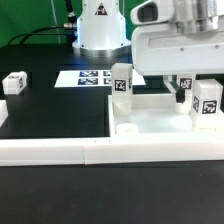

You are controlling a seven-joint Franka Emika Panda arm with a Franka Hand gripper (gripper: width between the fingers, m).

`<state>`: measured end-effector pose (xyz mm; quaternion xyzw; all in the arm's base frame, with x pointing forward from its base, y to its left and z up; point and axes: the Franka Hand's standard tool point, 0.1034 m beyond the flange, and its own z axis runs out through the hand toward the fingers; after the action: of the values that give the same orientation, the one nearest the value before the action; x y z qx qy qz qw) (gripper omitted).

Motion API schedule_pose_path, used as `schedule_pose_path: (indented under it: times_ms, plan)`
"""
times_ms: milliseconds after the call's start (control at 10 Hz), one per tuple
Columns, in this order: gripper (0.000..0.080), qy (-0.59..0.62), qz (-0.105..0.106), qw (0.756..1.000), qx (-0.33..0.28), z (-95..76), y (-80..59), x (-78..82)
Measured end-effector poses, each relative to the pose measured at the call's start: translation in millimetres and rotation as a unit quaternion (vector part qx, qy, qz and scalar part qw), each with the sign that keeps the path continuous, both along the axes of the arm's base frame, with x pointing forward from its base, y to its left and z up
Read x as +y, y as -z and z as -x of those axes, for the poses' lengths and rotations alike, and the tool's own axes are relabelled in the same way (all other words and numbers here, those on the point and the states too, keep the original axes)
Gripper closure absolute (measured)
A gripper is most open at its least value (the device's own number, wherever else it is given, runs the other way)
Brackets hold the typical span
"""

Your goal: Assemble square table

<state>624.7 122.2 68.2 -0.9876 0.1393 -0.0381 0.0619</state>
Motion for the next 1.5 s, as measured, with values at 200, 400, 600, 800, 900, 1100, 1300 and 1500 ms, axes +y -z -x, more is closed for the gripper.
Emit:
schedule_pose_path:
  times_ms: [200,400,600,800,900,1100,1300,1500]
  plan:
    - [0.015,-0.105,0.014,0.994,-0.005,2.7,3.6,0.0]
    - [0.0281,-0.086,0.011,0.996,-0.003,2.7,3.7,0.1]
    - [0.0464,-0.079,0.011,0.997,-0.002,3.0,4.2,-1.0]
    - [0.0506,0.003,0.005,1.0,0.008,3.5,5.3,-4.1]
    - [0.0506,0.03,0.002,0.999,0.011,3.5,5.2,-3.4]
    - [0.0506,0.207,-0.007,0.978,0.029,4.4,5.1,1.3]
    - [0.0506,0.391,-0.039,0.918,0.051,4.3,8.5,6.0]
    - [0.0506,0.498,-0.077,0.861,0.063,0.9,8.5,4.0]
